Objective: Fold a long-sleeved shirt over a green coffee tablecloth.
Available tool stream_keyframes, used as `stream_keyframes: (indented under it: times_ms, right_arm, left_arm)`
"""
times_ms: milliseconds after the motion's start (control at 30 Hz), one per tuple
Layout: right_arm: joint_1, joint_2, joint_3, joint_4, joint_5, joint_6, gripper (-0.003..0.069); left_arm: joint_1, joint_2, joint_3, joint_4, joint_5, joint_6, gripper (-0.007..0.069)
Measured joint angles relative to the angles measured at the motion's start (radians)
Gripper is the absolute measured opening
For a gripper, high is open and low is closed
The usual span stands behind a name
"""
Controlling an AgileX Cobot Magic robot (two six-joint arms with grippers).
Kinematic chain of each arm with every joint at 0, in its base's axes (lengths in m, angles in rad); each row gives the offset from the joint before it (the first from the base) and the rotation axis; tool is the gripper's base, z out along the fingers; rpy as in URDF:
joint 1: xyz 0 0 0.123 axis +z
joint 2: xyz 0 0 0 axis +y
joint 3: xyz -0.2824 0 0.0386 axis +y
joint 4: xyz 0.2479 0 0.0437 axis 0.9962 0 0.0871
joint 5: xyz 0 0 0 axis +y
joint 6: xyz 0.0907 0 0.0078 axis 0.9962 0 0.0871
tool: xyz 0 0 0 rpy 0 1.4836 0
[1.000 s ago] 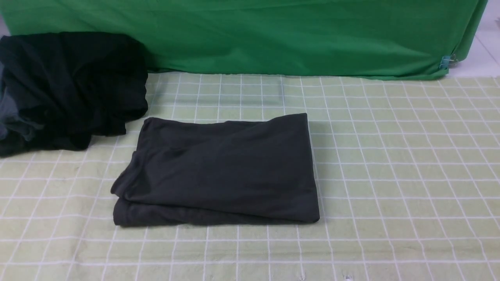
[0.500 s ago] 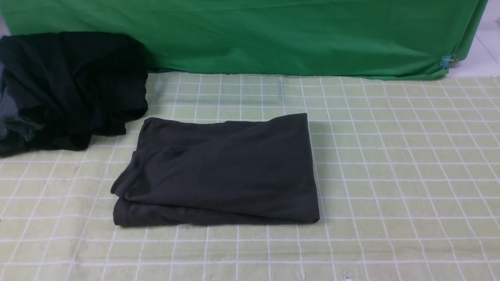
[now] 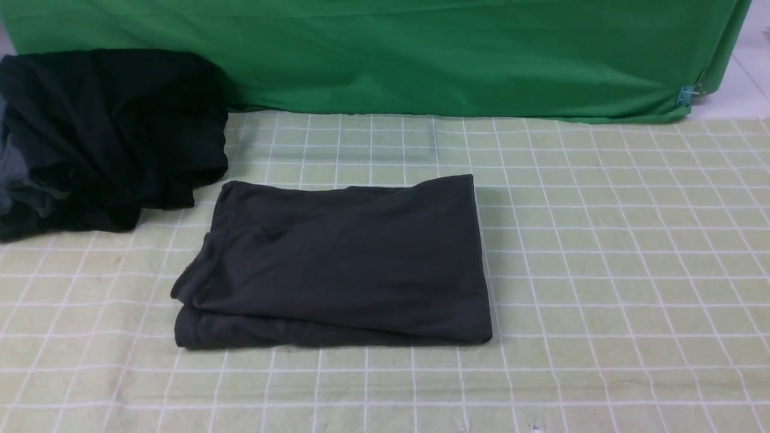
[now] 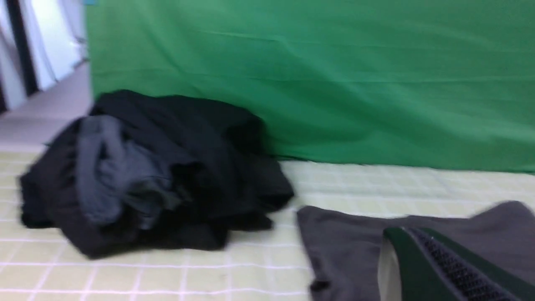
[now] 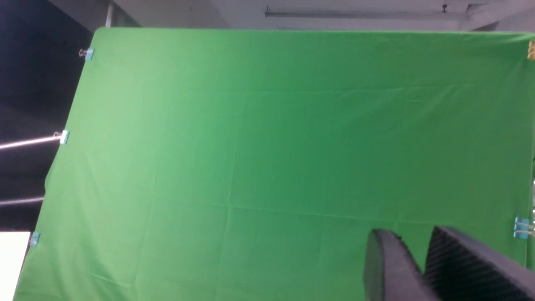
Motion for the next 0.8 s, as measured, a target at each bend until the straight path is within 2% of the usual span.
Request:
stream_keyframes:
  times_ms: [133, 267, 400, 800]
  right_arm:
    - [0.0, 0.0, 0.0, 0.0, 0.001, -0.001, 0.0147]
    - [0.0, 0.0, 0.0, 0.0, 0.003, -0.001, 0.0155]
    - [0.0, 0.0, 0.0, 0.0, 0.007, -0.001, 0.016]
    - [0.0, 0.0, 0.0, 0.0, 0.008, -0.001, 0.019]
  left_arm:
    - [0.013, -0.002, 0.128, 0.058, -0.073, 0.007, -0.0002]
    - [0.013, -0.002, 0.145, 0.087, -0.023, 0.01, -0.0002]
    - [0.014, -0.002, 0.149, 0.087, 0.048, 0.012, -0.0001]
    - [0.015, -0.002, 0.149, 0.059, 0.048, 0.012, 0.0001]
